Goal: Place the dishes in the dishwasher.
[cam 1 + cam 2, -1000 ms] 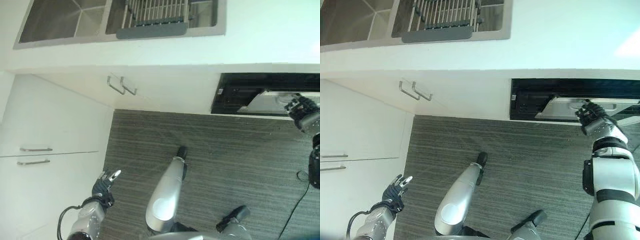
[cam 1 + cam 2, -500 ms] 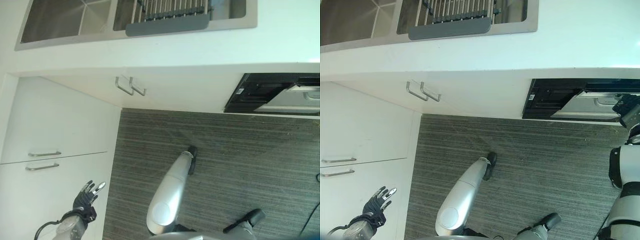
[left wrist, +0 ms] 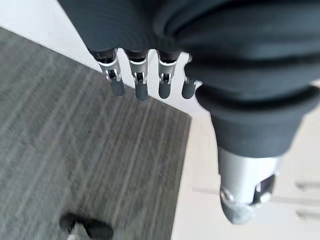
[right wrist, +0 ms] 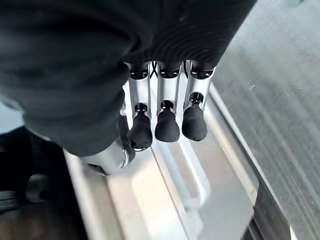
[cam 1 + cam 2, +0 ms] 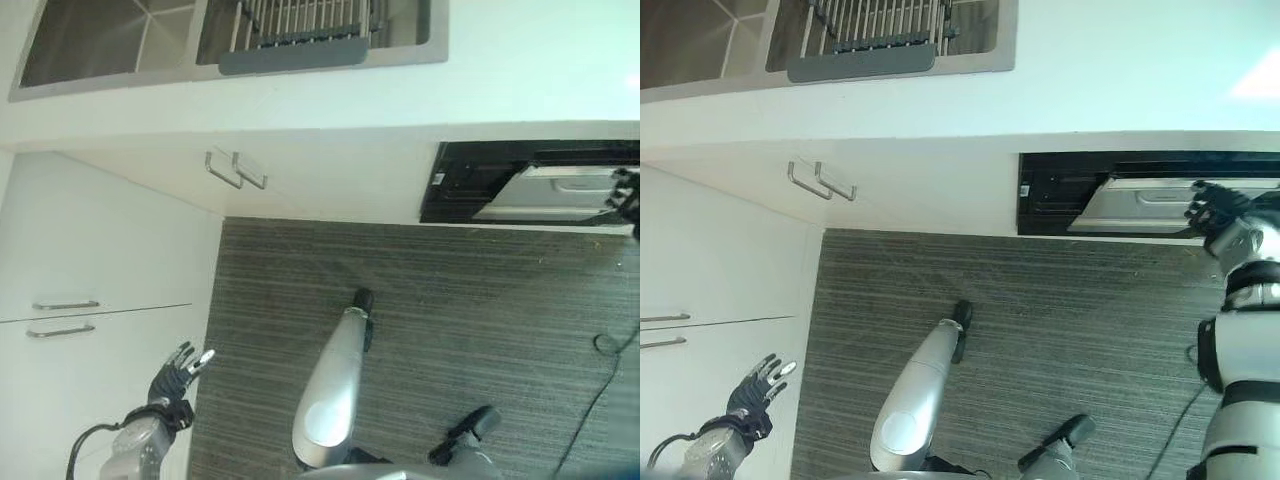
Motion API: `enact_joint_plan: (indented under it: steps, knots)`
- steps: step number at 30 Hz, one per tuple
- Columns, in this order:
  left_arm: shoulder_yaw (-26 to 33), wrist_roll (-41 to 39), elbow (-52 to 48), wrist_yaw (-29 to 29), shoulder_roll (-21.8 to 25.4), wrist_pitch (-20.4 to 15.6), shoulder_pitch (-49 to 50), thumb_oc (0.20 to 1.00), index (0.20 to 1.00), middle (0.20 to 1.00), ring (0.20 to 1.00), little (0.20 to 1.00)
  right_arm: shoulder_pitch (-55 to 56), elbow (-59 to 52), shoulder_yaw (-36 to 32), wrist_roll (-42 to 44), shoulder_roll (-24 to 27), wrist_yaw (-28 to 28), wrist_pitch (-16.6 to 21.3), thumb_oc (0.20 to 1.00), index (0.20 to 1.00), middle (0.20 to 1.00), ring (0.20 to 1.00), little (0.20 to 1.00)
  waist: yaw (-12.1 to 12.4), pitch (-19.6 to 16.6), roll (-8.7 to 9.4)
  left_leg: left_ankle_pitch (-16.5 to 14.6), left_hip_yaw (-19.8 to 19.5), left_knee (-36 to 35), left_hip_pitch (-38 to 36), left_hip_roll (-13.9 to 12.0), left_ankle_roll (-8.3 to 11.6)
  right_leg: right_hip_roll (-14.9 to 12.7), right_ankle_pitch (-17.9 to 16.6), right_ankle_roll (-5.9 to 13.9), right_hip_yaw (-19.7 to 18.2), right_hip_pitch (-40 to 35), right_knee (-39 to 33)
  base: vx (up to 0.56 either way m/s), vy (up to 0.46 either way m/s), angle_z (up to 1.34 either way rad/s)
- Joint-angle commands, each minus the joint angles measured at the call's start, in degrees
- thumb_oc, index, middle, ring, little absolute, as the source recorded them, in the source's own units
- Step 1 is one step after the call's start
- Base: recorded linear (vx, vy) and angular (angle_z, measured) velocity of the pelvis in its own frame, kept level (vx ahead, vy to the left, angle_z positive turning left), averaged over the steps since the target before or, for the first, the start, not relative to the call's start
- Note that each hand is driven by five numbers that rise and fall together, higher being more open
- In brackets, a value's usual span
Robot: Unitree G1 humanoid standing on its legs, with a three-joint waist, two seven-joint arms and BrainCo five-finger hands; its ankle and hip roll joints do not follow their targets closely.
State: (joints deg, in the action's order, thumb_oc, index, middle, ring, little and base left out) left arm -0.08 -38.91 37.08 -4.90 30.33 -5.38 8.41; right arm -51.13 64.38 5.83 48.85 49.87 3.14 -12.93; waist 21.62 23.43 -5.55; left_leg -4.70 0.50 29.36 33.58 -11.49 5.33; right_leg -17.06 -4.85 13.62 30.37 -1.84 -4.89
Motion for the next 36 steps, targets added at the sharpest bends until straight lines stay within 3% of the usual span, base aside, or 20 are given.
enact_joint_plan:
  steps: [1,2,4,5,6,8,10,12,15,16,17,19,21,23,25,27,28,30,33,36]
  knots:
    - [-1.63,0.97,2.00,0.58,4.11,0.16,1.36,1.000,1.000,1.000,1.000,1.000,4.12,-6.57,0.07,-1.79,-2.47,2.03,6.18,0.200,0.200,0.200,0.200,0.200,0.00,-4.57,4.85,11.98,-0.75,-10.02,-0.99,-5.53,7.24,-6.07,2.40,1.09,-2.19,-7.40,3.95,-0.46,-0.254,-0.46]
    - [-2.36,0.44,3.59,0.42,3.00,1.87,-0.05,1.000,1.000,1.000,1.000,1.000,11.73,-10.50,-0.80,-5.84,-5.56,3.11,6.48,0.200,0.200,0.200,0.200,0.200,-2.21,-5.39,5.84,14.33,-0.16,-14.14,-4.56,-5.82,6.31,-4.12,4.07,0.16,-4.33,-6.31,6.50,-0.48,-0.267,-0.38]
    - [-2.69,-0.65,5.04,1.24,1.06,4.18,-0.54,1.000,1.000,1.000,1.000,1.000,17.01,-12.47,0.24,-8.91,-6.92,4.45,6.28,0.200,0.200,0.200,0.200,0.200,-3.68,-6.10,5.92,16.15,-1.20,-17.20,-8.00,-7.11,6.56,-1.09,7.93,-0.88,-6.41,-5.71,9.98,-0.35,-0.221,-0.51]
    - [-2.71,-0.65,5.04,1.24,1.06,4.18,-0.54,1.000,1.000,1.000,1.000,1.000,17.05,-12.49,0.21,-8.92,-6.91,4.45,6.28,0.200,0.200,0.200,0.200,0.200,-3.64,-6.06,5.89,16.19,-1.17,-17.27,-8.10,-7.15,6.58,-1.07,7.97,-0.90,-6.45,-5.72,10.04,-0.25,-0.244,-0.46]
    - [-1.68,-2.88,7.46,1.18,-1.48,4.45,0.72,1.000,1.000,1.000,1.000,1.000,19.89,-13.08,0.50,-10.50,-7.99,5.83,5.84,0.200,0.200,0.200,0.200,0.200,-4.26,-6.49,5.50,17.78,-2.46,-20.31,-11.50,-8.91,6.87,0.99,10.77,-1.98,-7.34,-5.05,13.57,-0.13,-0.165,-0.41]
    - [0.67,-3.20,11.33,-0.05,-3.91,3.26,2.21,1.000,1.000,1.000,1.000,1.000,21.33,-12.37,0.89,-12.33,-8.74,7.28,5.12,0.200,0.200,0.200,0.200,0.200,-4.49,-6.72,4.94,19.54,-2.19,-23.50,-14.58,-10.42,7.36,2.88,12.50,-3.47,-8.10,-5.04,15.44,-0.11,-0.164,-0.18]
    - [3.69,-0.10,17.14,-4.36,-6.16,1.48,3.15,1.000,1.000,1.000,1.000,1.000,25.60,-10.87,0.77,-13.38,-9.76,7.34,5.47,0.200,0.200,0.200,0.200,0.200,-4.54,-6.99,4.22,25.71,0.02,-25.17,-13.84,-11.65,8.54,6.53,14.40,-5.75,-7.12,-8.06,14.71,-0.21,-0.251,-0.15]
    - [4.27,2.40,21.15,-5.40,-7.25,1.95,1.36,1.000,1.000,1.000,1.000,1.000,31.95,-8.75,-1.71,-12.93,-10.68,9.67,4.56,0.200,0.200,0.200,0.200,0.200,-6.77,-7.24,6.37,14.88,6.80,-16.24,-16.72,-7.49,5.45,5.64,12.15,-6.73,-4.53,-9.13,12.75,-0.29,-0.200,0.79]
    - [4.03,4.03,22.93,-3.41,-7.48,3.69,-2.14,1.000,1.000,1.000,1.000,1.000,37.07,-4.62,-4.79,-14.70,-12.45,13.30,6.36,0.200,0.200,0.200,0.200,0.200,-9.77,-8.49,7.83,11.14,13.65,-2.48,-19.31,-5.55,5.04,5.09,9.10,-7.44,-1.76,-10.04,9.37,-0.10,0.063,0.79]
    - [3.66,4.78,22.80,-2.74,-7.63,4.24,-2.94,1.000,1.000,1.000,1.000,1.000,38.05,-3.11,-5.59,-13.47,-13.13,13.37,6.92,0.200,0.200,0.200,0.200,0.200,-10.28,-9.08,7.78,10.26,14.70,-2.85,-20.85,-4.92,5.23,4.97,8.14,-7.24,-1.12,-10.17,8.68,-0.01,0.279,0.86]
    - [3.36,5.67,22.09,-2.06,-7.61,5.59,-4.11,1.000,1.000,1.000,1.000,1.000,39.46,-2.00,-6.76,-11.16,-14.08,12.99,7.03,0.200,0.200,0.200,0.200,0.200,-11.23,-10.32,7.49,7.78,16.63,-7.87,-25.31,-2.66,4.64,4.28,6.64,-6.77,-0.18,-9.45,9.12,0.07,0.435,1.17]
    - [2.98,6.56,23.01,-0.97,-7.95,6.50,-5.95,1.000,1.000,1.000,1.000,1.000,42.44,-0.91,-8.17,-12.44,-17.33,12.25,9.28,0.200,0.200,0.200,0.200,0.200,-12.99,-12.74,6.90,6.39,18.41,-23.82,-34.25,1.65,2.55,1.76,3.88,-4.66,0.27,-7.81,11.22,0.16,0.576,0.94]
    - [2.50,6.70,24.84,0.42,-7.95,7.35,-7.92,1.000,1.000,1.000,1.000,1.000,45.64,-0.08,-7.15,-15.32,-21.39,11.08,13.27,0.200,0.200,0.200,0.200,0.200,-14.58,-13.95,7.34,5.62,16.75,-29.60,-38.21,5.87,0.09,-2.91,-3.79,-1.93,-1.66,-4.11,19.14,0.18,0.478,0.51]
    - [1.39,6.79,26.72,0.09,-7.85,6.81,-9.03,1.000,1.000,1.000,1.000,1.000,47.17,0.74,-6.47,-16.98,-23.29,11.19,14.83,0.200,0.200,0.200,0.200,0.200,-16.18,-14.28,6.87,5.04,15.72,-31.75,-39.95,6.68,-1.41,-4.63,-5.31,-1.32,-4.99,0.19,26.52,0.10,0.270,0.37]
    - [-0.49,5.93,27.92,0.30,-8.29,6.30,-9.91,1.000,1.000,1.000,1.000,1.000,48.13,2.78,-4.91,-17.79,-25.69,11.83,15.60,0.325,0.325,0.325,0.325,0.325,-18.14,-14.71,6.14,5.80,13.88,-33.25,-40.22,6.14,-2.43,-1.84,-4.61,-3.11,-9.21,3.55,25.50,0.04,0.031,0.53]
    - [-1.92,5.07,29.98,-0.26,-8.71,6.12,-10.89,1.000,1.000,1.000,1.000,1.000,49.13,4.42,-3.47,-18.61,-27.70,11.65,16.01,0.445,0.445,0.445,0.445,0.445,-19.61,-15.48,6.47,6.10,11.17,-33.54,-39.60,5.98,-2.19,2.76,-1.63,-3.91,-13.14,2.27,16.08,0.09,-0.127,0.88]
    - [-2.54,5.73,32.53,-0.29,-9.75,5.90,-11.65,1.000,1.000,1.000,1.000,1.000,49.77,6.04,-3.04,-20.28,-29.40,11.48,15.25,0.580,0.580,0.580,0.580,0.580,-21.12,-16.89,7.26,5.86,9.75,-34.36,-39.10,6.16,-2.00,5.31,-0.85,-3.58,-17.07,1.00,5.92,0.12,-0.177,1.09]
    - [-2.13,7.56,35.02,-0.73,-10.90,5.81,-11.92,1.000,1.000,1.000,1.000,1.000,50.38,8.74,-3.39,-20.10,-30.14,11.31,13.74,1.000,1.000,1.000,1.000,1.000,-21.85,-18.28,7.98,4.68,10.03,-34.36,-39.55,6.40,-2.32,6.07,-1.45,-3.32,-17.97,-1.43,0.94,0.13,-0.219,0.91]
    - [-0.53,3.34,36.32,-0.90,-12.97,6.11,-11.87,1.000,1.000,1.000,1.000,1.000,49.82,9.15,-2.70,-21.36,-30.71,10.23,13.18,1.000,1.000,1.000,1.000,1.000,-22.05,-20.57,7.70,4.55,10.23,-34.36,-40.17,5.55,-1.40,7.73,0.10,-4.74,-18.58,-3.40,-0.11,0.07,-0.169,0.47]
    - [-0.35,4.87,38.32,0.08,-14.23,8.11,-10.94,1.000,1.000,1.000,1.000,1.000,49.12,9.09,-1.03,-23.63,-31.52,9.33,11.24,1.000,1.000,1.000,1.000,1.000,-21.65,-21.37,7.78,4.86,10.74,-34.36,-41.07,4.60,-1.08,8.51,1.20,-5.51,-18.23,-4.85,-0.11,0.01,-0.100,-0.14]
